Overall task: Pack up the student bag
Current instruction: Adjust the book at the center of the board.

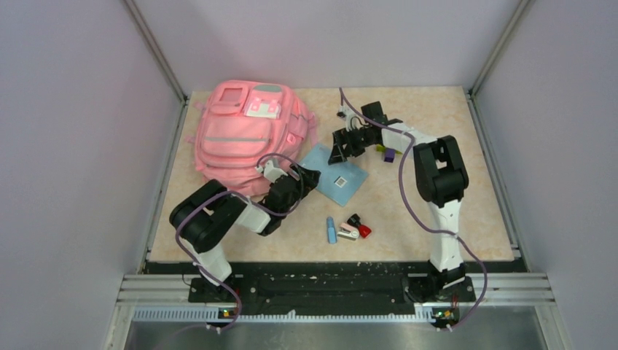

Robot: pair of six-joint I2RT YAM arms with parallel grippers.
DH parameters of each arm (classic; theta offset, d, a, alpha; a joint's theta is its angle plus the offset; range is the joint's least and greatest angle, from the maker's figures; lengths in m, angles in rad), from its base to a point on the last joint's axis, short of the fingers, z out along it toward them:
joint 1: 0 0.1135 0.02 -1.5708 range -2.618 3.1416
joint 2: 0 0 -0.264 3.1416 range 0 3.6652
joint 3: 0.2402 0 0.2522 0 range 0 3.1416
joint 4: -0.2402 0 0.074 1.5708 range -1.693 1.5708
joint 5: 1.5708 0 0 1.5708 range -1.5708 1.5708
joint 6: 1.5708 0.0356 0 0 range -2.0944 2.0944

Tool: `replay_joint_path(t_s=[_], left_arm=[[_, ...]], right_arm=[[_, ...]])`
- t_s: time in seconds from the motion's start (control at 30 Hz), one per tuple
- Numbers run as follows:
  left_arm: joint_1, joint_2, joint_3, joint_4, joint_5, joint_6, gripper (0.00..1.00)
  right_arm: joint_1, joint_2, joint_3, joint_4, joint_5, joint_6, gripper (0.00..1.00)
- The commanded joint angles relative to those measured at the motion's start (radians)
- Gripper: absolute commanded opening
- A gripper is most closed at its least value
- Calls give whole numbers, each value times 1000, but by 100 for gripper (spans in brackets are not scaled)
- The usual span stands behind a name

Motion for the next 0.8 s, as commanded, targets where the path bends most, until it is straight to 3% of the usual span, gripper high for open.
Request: replay_joint_path(t_s=[0.0, 0.27, 0.47, 0.6, 0.77], left_arm=[[28, 67, 14, 150, 16, 16, 89], [56, 133, 16, 325, 114, 100, 88], [52, 100, 17, 444, 196, 170, 86], [35, 54, 31, 468, 245, 199, 86], [-6, 4, 64, 478, 292, 216, 86]], right_arm=[[-4, 14, 4, -57, -88, 10, 85], [30, -9, -57, -94, -283, 30, 79], [42, -71, -165, 61, -355, 221, 69], [40, -128, -253, 180, -342, 365, 57], [34, -232, -394, 322, -211, 519, 42]])
